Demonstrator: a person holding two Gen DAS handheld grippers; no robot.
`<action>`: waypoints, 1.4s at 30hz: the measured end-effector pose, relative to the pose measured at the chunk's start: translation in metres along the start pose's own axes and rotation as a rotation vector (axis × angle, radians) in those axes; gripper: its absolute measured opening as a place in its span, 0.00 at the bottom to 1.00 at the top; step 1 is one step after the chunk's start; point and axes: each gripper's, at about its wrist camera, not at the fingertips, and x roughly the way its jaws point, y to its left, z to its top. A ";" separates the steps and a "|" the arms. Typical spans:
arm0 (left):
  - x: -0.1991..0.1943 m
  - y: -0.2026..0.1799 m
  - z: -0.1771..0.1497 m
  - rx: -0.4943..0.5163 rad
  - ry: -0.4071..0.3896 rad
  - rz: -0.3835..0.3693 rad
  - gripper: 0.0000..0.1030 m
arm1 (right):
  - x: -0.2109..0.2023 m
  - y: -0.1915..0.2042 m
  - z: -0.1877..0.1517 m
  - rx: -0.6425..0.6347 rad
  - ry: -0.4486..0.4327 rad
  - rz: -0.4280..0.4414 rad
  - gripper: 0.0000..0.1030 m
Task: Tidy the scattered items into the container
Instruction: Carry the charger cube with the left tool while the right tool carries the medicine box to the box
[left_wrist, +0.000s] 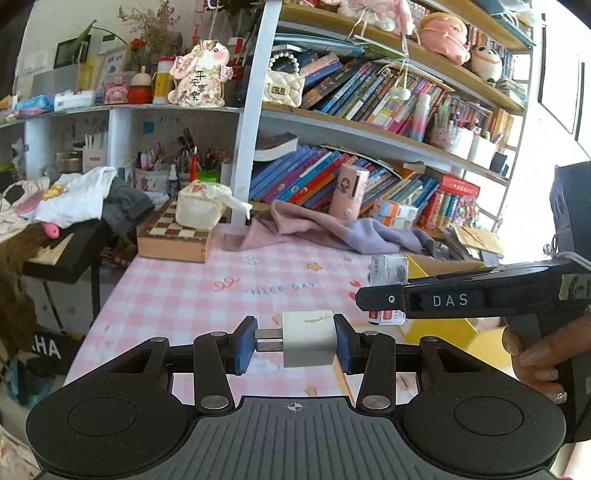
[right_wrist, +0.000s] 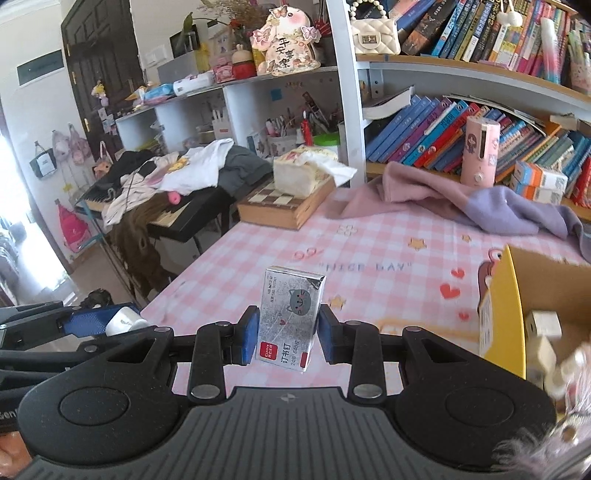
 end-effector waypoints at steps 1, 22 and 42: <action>-0.005 -0.002 -0.004 -0.001 0.003 -0.004 0.41 | -0.006 0.003 -0.006 0.002 0.003 0.001 0.31; -0.026 -0.036 -0.045 -0.026 0.110 -0.133 0.41 | -0.080 0.000 -0.096 0.135 0.107 -0.106 0.31; 0.004 -0.113 -0.057 0.101 0.224 -0.365 0.41 | -0.152 -0.053 -0.158 0.358 0.113 -0.310 0.31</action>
